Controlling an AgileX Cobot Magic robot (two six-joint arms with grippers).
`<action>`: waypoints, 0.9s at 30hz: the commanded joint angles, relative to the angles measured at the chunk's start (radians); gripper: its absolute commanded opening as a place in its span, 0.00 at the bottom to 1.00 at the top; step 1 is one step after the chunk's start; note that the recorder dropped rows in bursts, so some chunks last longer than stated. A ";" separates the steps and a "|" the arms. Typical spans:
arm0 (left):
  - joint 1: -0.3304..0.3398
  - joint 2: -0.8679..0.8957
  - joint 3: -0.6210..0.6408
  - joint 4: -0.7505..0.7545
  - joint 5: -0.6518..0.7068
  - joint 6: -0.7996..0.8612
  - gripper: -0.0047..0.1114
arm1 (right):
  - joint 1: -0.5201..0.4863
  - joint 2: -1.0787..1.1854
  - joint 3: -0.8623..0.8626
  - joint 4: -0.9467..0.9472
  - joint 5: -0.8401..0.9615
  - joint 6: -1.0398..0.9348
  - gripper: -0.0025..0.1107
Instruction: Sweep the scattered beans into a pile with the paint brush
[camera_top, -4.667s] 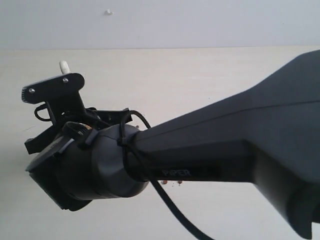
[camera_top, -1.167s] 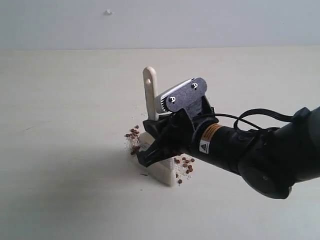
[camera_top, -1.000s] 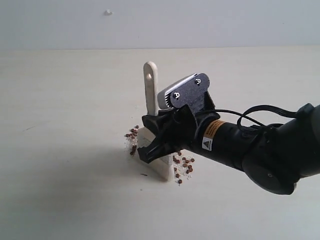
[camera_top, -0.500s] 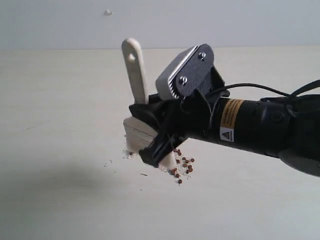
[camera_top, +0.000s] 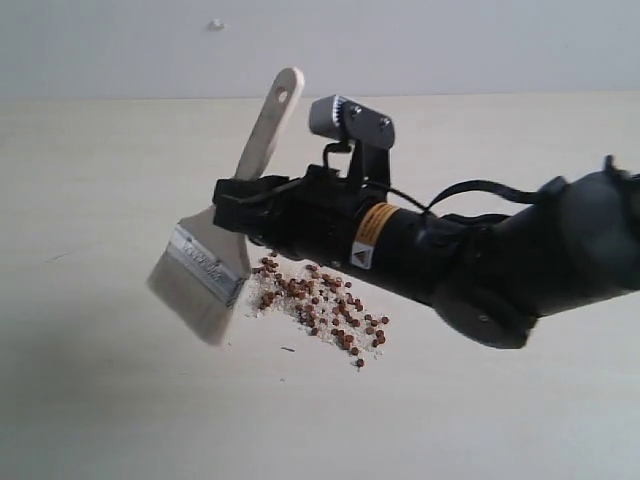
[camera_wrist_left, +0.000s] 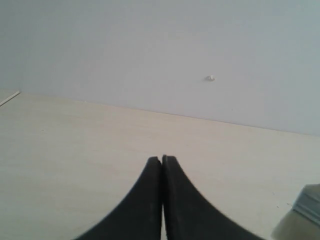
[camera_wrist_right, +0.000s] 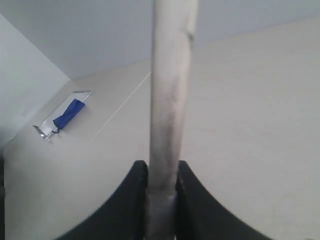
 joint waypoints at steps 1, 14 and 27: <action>-0.006 -0.007 0.000 -0.004 -0.004 0.004 0.04 | 0.075 0.098 -0.095 0.094 0.064 -0.030 0.02; -0.006 -0.007 0.000 -0.004 -0.004 0.004 0.04 | 0.142 0.128 -0.143 0.729 0.307 -0.549 0.02; -0.006 -0.007 0.000 -0.004 -0.004 0.004 0.04 | 0.142 0.102 -0.143 1.251 0.314 -1.020 0.02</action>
